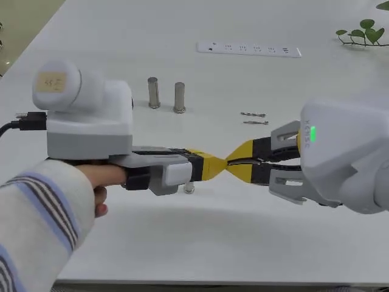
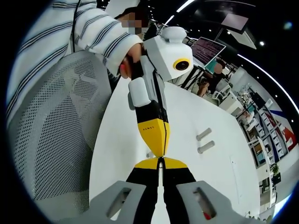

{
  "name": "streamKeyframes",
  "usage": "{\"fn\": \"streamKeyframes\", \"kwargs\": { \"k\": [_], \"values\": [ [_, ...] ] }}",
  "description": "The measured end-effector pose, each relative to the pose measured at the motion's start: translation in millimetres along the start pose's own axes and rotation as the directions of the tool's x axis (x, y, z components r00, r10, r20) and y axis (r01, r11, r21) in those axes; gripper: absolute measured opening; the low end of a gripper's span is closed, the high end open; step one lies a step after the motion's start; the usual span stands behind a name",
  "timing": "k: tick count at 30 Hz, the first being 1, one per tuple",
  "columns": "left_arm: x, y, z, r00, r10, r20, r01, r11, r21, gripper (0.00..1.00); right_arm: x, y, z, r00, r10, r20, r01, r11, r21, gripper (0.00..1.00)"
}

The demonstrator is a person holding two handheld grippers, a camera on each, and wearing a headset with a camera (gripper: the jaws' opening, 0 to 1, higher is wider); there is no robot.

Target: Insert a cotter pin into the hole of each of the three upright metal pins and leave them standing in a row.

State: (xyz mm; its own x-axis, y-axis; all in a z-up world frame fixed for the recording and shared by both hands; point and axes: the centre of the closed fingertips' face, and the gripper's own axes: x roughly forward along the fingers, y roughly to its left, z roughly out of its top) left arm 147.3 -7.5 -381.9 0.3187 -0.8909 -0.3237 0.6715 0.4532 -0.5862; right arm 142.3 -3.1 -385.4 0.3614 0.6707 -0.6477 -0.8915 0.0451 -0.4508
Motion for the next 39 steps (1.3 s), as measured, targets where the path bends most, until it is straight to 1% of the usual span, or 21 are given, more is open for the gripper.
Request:
{"fn": "streamKeyframes", "kwargs": {
  "k": [3, 7, 9, 10, 13, 16, 19, 21, 23, 25, 27, 28, 30, 31, 32, 33, 34, 35, 36, 37, 39],
  "values": [
    [-0.4, 0.6, -1.6, 0.9999, 0.008, -0.008, -0.008, 1.0, 0.0, 0.0, 0.9, 1.3, -0.3, 1.0, -0.001, 0.001, 0.001, 1.0, 0.005, 0.0],
    [-1.5, 1.2, -0.9, 0.9998, 0.02, -0.004, -0.02, 1.0, -0.005, 0.0, 1.4, 0.3, 0.3, 1.0, -0.007, 0.004, 0.007, 1.0, 0.01, 0.0],
    [-2.6, 0.8, 0.4, 0.9997, 0.025, 0.002, -0.025, 0.999, 0.027, 0.0, 1.4, -0.5, 1.3, 0.9999, -0.014, 0.008, 0.014, 1.0, 0.012, 0.0],
    [-2.7, 0.7, 0.6, 0.9996, 0.027, 0.003, -0.027, 0.999, 0.033, 0.0, 1.4, -0.7, 1.5, 0.9998, -0.015, 0.011, 0.014, 1.0, 0.017, 0.0],
    [-3.2, 1.8, 1.2, 0.9995, 0.03, 0.005, -0.03, 0.999, 0.015, 0.0, 1.6, -2.0, 1.7, 0.9993, -0.023, 0.028, 0.021, 0.998, 0.057, 0.0],
    [-3.8, 2.0, 1.1, 0.9997, 0.026, 0.005, -0.026, 1.0, 0.015, 0.0, 1.9, -2.1, 1.9, 0.9992, -0.023, 0.033, 0.02, 0.997, 0.078, 0.0],
    [-4.3, 2.4, 0.6, 0.9998, 0.022, -0.001, -0.022, 0.999, 0.03, 0.0, 2.5, -3.4, 1.9, 0.9991, -0.029, 0.029, 0.027, 0.996, 0.081, 0.0],
    [-4.6, 1.9, 0.7, 0.9998, 0.021, -0.003, -0.021, 0.999, 0.035, 0.0, 2.9, -5.4, 1.5, 0.9989, -0.038, 0.029, 0.035, 0.995, 0.092, 0.03],
    [-5.4, 1.4, 2.6, 0.9998, 0.02, 0.004, -0.02, 0.999, 0.045, 0.0, 3.0, -5.9, 1.7, 0.9988, -0.037, 0.034, 0.033, 0.993, 0.111, 0.06],
    [-6.6, 2.5, 4.1, 0.9997, 0.024, 0.008, -0.025, 0.998, 0.064, 0.0, 2.8, -5.8, 1.0, 0.9987, -0.034, 0.037, 0.029, 0.99, 0.135, 0.06],
    [-8.8, 3.2, 5.9, 0.9996, 0.025, 0.013, -0.026, 0.995, 0.1, 0.0, 2.4, -4.9, -0.1, 0.9988, -0.027, 0.041, 0.02, 0.986, 0.164, 0.07],
    [-10.3, 2.9, 7.3, 0.9997, 0.02, 0.017, -0.023, 0.99, 0.138, 0.0, 2.2, -4.3, -0.7, 0.9988, -0.024, 0.042, 0.016, 0.984, 0.178, 0.08],
    [-12.3, 1.5, 8.3, 0.9998, 0.014, 0.017, -0.016, 0.984, 0.175, 0.0, 1.9, -3.6, -2.2, 0.9988, -0.019, 0.046, 0.009, 0.978, 0.208, 0.08],
    [-13.5, 0.4, 8.8, 0.9999, 0.006, 0.015, -0.01, 0.976, 0.218, 0.0, 1.8, -3.2, -2.8, 0.9988, -0.016, 0.046, 0.005, 0.975, 0.221, 0.09],
    [-14.4, -0.3, 8.9, 0.9999, 0.003, 0.013, -0.007, 0.97, 0.243, 0.0, 1.8, -3.0, -3.6, 0.9987, -0.012, 0.049, 0.0, 0.972, 0.236, 0.09],
    [-15.3, -1.9, 8.9, 0.9999, -0.002, 0.01, -0.001, 0.96, 0.279, 0.0, 1.8, -2.7, -3.7, 0.9986, -0.009, 0.052, -0.004, 0.968, 0.25, 0.09],
    [-15.9, -2.8, 8.8, 1.0, -0.005, 0.007, 0.002, 0.954, 0.3, 0.0, 1.8, -2.3, -3.6, 0.9984, -0.006, 0.057, -0.01, 0.963, 0.268, 0.1],
    [-16.7, -4.1, 8.5, 1.0, -0.009, 0.001, 0.009, 0.943, 0.332, 0.0, 1.8, -1.4, -2.8, 0.9978, 0.003, 0.066, -0.021, 0.958, 0.286, 0.1],
    [-17.0, -5.1, 8.3, 0.9999, -0.014, -0.003, 0.014, 0.936, 0.353, 0.0, 1.8, -0.6, -1.7, 0.9972, 0.008, 0.075, -0.031, 0.953, 0.3, 0.1],
    [-17.4, -7.2, 8.1, 0.9997, -0.024, -0.008, 0.025, 0.921, 0.389, 0.0, 1.9, 0.5, -0.4, 0.9963, 0.016, 0.085, -0.042, 0.948, 0.316, 0.11],
    [-17.9, -9.6, 7.5, 0.9993, -0.034, -0.017, 0.038, 0.899, 0.437, 0.0, 1.6, 0.1, 1.9, 0.9945, 0.02, 0.103, -0.053, 0.942, 0.333, 0.11]
  ]
}}
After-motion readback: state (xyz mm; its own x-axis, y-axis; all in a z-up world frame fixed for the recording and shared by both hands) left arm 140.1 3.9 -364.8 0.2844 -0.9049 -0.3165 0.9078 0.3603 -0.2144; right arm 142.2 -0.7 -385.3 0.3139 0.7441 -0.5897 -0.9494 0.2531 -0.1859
